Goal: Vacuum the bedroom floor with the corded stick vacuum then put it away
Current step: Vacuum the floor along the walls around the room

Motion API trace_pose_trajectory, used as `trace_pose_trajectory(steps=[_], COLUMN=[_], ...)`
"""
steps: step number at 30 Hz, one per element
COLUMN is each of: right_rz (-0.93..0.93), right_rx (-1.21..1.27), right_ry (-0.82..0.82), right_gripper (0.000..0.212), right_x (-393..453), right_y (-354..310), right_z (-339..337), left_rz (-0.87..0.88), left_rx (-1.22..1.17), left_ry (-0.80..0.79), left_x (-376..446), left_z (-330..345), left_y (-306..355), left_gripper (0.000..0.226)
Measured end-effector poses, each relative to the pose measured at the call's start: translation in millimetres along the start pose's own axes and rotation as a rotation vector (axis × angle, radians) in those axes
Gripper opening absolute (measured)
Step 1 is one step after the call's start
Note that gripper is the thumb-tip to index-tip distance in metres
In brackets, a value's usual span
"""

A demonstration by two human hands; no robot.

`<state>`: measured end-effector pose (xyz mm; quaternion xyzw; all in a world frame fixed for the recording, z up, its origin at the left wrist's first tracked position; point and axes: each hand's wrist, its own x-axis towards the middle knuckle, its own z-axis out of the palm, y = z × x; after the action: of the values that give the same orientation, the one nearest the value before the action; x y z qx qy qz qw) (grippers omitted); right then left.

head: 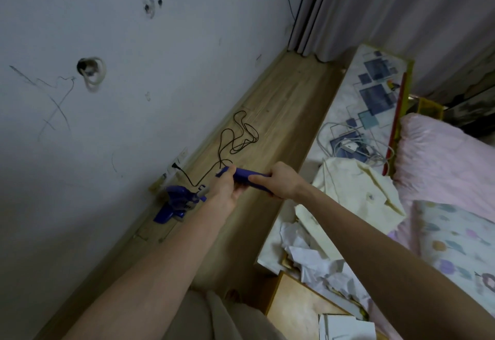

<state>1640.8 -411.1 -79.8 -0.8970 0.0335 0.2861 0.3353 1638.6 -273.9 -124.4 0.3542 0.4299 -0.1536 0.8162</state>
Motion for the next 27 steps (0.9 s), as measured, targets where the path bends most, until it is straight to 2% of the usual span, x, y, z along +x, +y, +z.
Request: trace_pose_trajectory(steps=[10, 18, 24, 27], right_rz=[0.032, 0.008, 0.037, 0.034], right_rx=[0.011, 0.062, 0.075, 0.048], right_ry=[0.097, 0.042, -0.017, -0.020], right_gripper=[0.049, 0.041, 0.058, 0.059], right_x=[-4.1, 31.2, 42.4, 39.0], right_y=[31.2, 33.9, 44.0, 50.7], right_z=[-44.9, -26.1, -49.6, -62.5], left_rz=[-0.033, -0.028, -0.032, -0.052], left_rx=[0.003, 0.076, 0.021, -0.025], left_ry=[-0.057, -0.002, -0.012, -0.032], left_x=[-3.5, 21.8, 27.8, 22.5], left_z=[51.5, 46.2, 60.2, 69.8], left_y=[-25.1, -5.7, -13.4, -22.5], left_gripper=[0.043, 0.047, 0.045, 0.043])
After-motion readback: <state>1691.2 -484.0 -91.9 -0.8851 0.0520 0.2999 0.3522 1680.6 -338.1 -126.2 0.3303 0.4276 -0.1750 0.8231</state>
